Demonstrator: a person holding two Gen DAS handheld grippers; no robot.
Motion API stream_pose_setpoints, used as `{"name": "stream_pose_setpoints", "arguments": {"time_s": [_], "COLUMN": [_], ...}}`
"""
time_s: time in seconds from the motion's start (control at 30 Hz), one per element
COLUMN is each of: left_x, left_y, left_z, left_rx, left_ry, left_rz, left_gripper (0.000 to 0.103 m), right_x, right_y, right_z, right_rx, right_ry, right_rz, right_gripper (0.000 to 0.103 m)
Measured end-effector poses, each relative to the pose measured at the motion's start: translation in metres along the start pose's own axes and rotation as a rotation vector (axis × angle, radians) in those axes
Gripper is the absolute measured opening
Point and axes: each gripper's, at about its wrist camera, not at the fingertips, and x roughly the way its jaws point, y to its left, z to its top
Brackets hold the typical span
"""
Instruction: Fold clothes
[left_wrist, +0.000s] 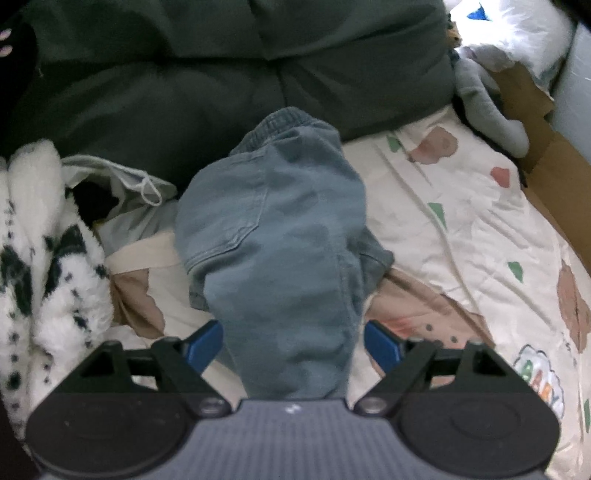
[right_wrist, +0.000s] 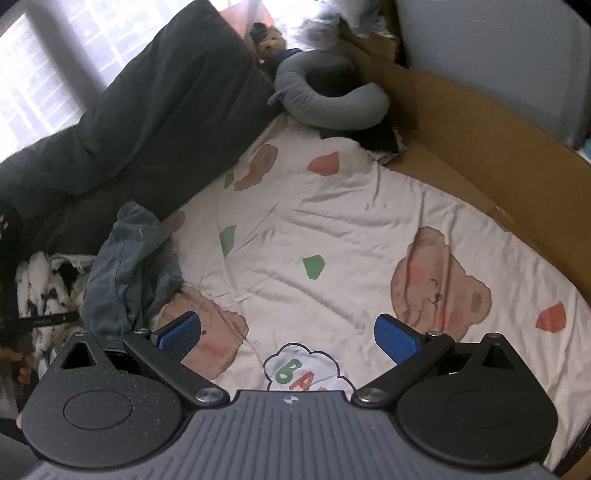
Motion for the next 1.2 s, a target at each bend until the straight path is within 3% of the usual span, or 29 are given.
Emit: {"name": "stream_pose_setpoints", "arguments": {"time_s": [0.23, 0.5, 0.6, 0.67, 0.7, 0.87, 1.2], "left_x": [0.034, 0.066, 0.069, 0.068, 0.067, 0.053, 0.021], "left_y": [0.015, 0.033, 0.034, 0.031, 0.030, 0.017, -0.015], "left_z": [-0.009, -0.007, -0.007, -0.007, -0.007, -0.004, 0.022], "left_rx": [-0.033, -0.104, -0.110, -0.099, -0.095, -0.060, -0.042], "left_ry": [0.001, 0.013, 0.012, 0.005, -0.001, -0.054, -0.156], "left_rz": [0.000, 0.028, -0.010, -0.033, -0.039, -0.047, -0.148], "left_gripper": [0.085, 0.065, 0.045, 0.016, 0.010, 0.007, 0.006], "right_x": [0.027, 0.047, 0.054, 0.057, 0.058, 0.062, 0.061], "right_y": [0.014, 0.020, 0.019, 0.019, 0.019, 0.019, 0.025], "right_z": [-0.010, -0.017, -0.017, -0.016, -0.016, -0.016, -0.017], "right_rx": [-0.071, -0.084, -0.081, -0.077, -0.076, -0.069, -0.069], "right_ry": [0.043, 0.074, 0.089, 0.097, 0.100, 0.112, 0.127], "right_rz": [0.019, 0.006, -0.018, -0.030, -0.037, -0.052, -0.057], "right_gripper": [0.103, 0.103, 0.103, 0.103, 0.103, 0.103, 0.103]}}
